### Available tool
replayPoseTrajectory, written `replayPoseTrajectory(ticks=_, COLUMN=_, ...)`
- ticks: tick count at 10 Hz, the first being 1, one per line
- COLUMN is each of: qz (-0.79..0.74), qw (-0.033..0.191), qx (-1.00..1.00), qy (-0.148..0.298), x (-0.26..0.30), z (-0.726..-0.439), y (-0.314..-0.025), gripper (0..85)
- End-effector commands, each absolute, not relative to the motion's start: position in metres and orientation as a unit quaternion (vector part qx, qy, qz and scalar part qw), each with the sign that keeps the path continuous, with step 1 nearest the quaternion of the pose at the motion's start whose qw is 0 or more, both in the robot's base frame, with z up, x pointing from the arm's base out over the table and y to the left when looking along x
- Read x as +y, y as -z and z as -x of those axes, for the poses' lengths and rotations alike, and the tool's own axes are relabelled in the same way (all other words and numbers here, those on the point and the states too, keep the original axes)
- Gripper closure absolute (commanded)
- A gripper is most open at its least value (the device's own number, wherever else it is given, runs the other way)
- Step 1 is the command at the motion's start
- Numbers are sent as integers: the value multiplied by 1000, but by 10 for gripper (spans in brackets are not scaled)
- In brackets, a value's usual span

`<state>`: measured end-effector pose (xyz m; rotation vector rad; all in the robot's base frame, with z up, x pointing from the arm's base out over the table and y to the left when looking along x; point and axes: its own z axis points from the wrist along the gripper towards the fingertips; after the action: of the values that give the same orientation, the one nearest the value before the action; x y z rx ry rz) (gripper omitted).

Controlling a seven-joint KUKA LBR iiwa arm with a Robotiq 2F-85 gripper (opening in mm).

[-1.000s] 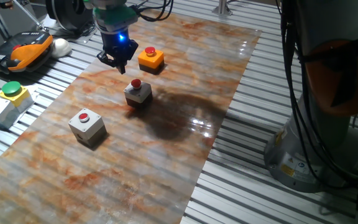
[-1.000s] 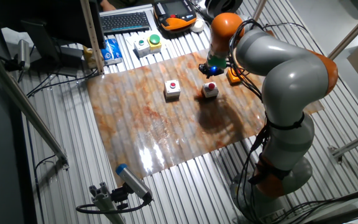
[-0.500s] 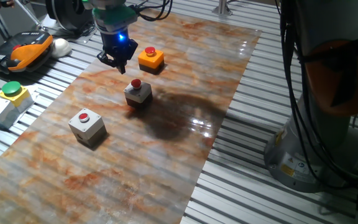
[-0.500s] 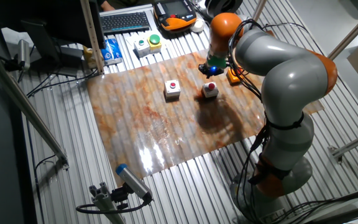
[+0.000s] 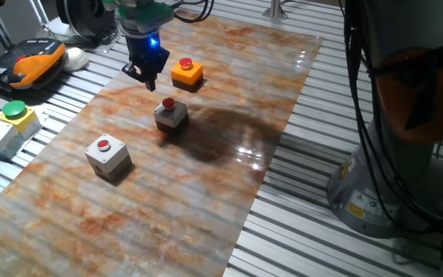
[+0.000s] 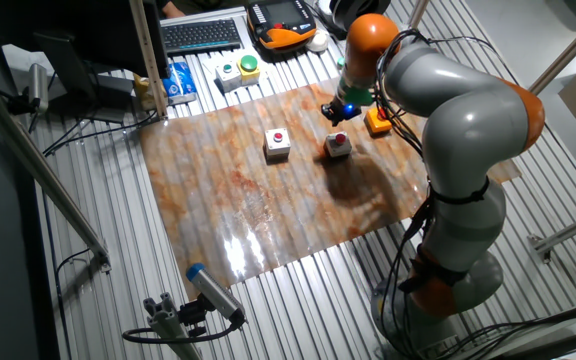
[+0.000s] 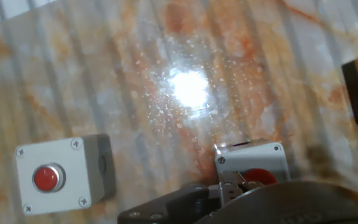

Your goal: Press three buttons from left to right in sequence

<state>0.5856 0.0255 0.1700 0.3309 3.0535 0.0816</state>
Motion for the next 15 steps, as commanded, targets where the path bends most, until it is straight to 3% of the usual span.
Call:
replayPoseTrajectory(ticks=1, qz=-100, qw=39, qx=994, qy=-26, x=26, z=-586, y=-170, gripper=850)
replayPoseTrajectory(ticks=10, qz=-82, qw=48, qx=995, qy=-40, x=26, z=-586, y=-170, gripper=850)
replayPoseTrajectory(ticks=15, qz=-94, qw=34, qx=994, qy=-45, x=25, z=-587, y=-168, gripper=850)
